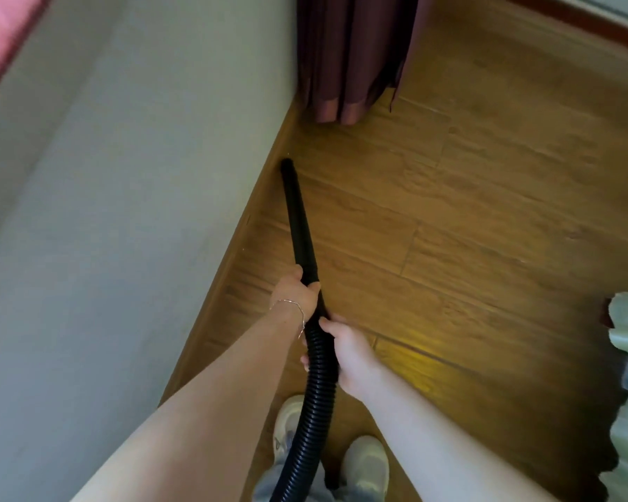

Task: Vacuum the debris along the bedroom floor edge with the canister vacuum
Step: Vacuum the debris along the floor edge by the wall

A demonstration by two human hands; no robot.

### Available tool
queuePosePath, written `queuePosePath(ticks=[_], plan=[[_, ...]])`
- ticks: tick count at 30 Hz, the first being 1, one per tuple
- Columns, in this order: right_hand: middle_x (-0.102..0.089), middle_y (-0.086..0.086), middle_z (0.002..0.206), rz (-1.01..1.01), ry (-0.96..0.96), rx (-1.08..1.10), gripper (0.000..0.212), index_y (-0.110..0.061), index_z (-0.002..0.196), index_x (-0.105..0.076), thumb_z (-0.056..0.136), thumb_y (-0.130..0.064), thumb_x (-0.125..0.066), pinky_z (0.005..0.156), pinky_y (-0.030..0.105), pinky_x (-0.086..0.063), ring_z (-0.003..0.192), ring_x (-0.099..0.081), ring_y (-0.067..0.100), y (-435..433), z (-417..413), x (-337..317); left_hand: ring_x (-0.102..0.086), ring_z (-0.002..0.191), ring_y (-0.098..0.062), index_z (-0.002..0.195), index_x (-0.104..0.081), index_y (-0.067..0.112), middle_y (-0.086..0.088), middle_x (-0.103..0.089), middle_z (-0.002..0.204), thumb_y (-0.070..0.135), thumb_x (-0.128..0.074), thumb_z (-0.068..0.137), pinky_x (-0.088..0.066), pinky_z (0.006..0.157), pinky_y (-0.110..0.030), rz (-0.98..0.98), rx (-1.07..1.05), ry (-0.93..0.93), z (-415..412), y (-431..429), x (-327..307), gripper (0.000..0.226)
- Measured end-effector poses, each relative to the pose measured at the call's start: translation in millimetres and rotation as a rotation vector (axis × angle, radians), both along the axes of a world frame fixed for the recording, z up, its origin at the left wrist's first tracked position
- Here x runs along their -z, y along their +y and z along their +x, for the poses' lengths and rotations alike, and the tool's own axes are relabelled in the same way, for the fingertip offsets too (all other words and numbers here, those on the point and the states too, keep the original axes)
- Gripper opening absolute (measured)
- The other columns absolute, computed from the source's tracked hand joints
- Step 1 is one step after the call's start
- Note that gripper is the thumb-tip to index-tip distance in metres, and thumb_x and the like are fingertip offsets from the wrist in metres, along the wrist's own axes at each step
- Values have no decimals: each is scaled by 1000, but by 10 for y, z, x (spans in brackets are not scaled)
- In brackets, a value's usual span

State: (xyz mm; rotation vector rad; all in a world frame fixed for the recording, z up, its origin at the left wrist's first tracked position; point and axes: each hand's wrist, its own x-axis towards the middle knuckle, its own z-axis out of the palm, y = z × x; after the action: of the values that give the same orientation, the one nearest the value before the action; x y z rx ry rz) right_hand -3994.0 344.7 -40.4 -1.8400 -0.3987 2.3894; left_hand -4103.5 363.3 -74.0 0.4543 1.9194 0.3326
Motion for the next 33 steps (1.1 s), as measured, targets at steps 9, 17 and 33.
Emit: queuePosePath(ticks=[9, 17, 33], plan=[[-62, 16, 95, 8, -23, -77, 28, -15, 123, -52, 96, -19, -45, 57, 34, -51, 60, -60, 28, 370, -112, 93, -55, 115, -29, 141, -36, 14, -13, -54, 132, 23, -49, 94, -46, 98, -41, 75, -66, -72, -126, 313, 76, 50], [-58, 15, 80, -59, -64, -216, 19, -15, 109, -60, 96, -16, -46, 56, 35, -48, 56, -57, 27, 97, 424, -125, -59, 109, -27, 140, -34, 15, -9, -58, 126, 20, -51, 91, -48, 94, -38, 42, -259, -98, 416, -180, -54, 51], [-57, 18, 82, -8, -77, -744, 23, -22, 111, -57, 97, -12, -42, 48, 31, -47, 48, -55, 26, 461, 1262, -382, -63, 98, -27, 147, -15, 22, -8, -56, 126, 19, -53, 88, -55, 84, -43, 27, -822, -143, 1467, -417, -197, 71]])
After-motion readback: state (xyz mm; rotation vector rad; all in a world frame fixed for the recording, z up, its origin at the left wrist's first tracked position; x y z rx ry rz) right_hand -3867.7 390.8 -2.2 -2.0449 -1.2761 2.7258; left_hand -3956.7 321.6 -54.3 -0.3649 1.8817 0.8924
